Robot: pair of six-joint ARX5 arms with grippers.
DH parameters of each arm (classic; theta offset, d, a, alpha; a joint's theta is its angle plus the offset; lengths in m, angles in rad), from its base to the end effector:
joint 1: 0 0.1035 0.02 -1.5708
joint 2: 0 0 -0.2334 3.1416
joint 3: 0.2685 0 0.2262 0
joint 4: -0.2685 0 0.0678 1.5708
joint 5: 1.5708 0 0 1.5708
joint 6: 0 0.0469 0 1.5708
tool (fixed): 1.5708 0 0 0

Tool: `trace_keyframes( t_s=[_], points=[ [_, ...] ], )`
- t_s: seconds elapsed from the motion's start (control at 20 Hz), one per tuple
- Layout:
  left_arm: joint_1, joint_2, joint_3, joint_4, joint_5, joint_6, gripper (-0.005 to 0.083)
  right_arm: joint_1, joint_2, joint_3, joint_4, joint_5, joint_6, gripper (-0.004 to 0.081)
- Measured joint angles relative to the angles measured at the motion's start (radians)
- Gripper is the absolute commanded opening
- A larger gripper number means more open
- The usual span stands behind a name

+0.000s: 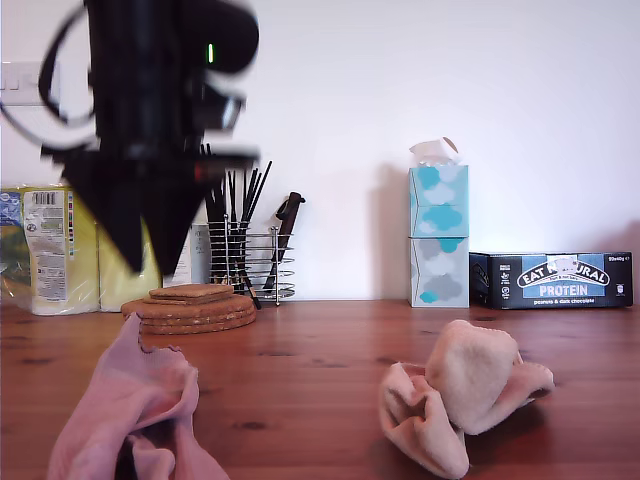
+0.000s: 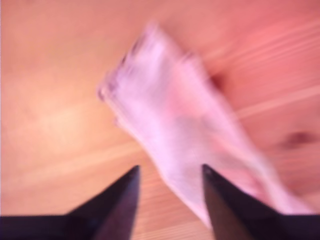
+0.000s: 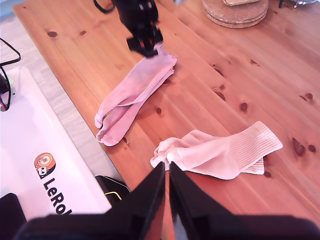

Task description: Pair up the socks based on colour and pattern, by placing each sock on top of its pair

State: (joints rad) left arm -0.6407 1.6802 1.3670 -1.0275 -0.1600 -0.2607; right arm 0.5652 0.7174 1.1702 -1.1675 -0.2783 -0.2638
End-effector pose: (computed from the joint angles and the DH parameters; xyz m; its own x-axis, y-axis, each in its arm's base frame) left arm 0.2429 -0.1718 0.2143 0.2757 -0.0069 -0.9612 0.3409 0.9357 0.0911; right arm 0.0769 0.0640 0.3323 0.4662 0.6210 -0.6302 -0.8106 0.5851 -0.0231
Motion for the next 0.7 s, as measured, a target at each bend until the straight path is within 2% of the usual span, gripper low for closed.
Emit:
trace_keyframes(
  t_s=[0.15,0.4,0.55,0.7],
  points=[
    [-0.006,-0.097,-0.067,0.166,0.051,0.090,-0.0020,0.000,0.000,0.000,0.010,0.001,-0.019,-0.0013],
    [0.016,-0.267,-0.413,0.495,0.260,0.275,-0.0020,0.000,-0.012,0.000,0.067,0.001,-0.022,-0.0013],
    [0.067,-0.334,-0.504,0.567,0.368,0.316,-0.0020,0.000,-0.054,0.000,0.061,0.000,-0.009,-0.0013],
    [0.139,-0.321,-0.545,0.578,0.380,0.359,-0.0021,0.000,-0.098,0.000,-0.038,0.000,0.028,-0.0013]
  ],
)
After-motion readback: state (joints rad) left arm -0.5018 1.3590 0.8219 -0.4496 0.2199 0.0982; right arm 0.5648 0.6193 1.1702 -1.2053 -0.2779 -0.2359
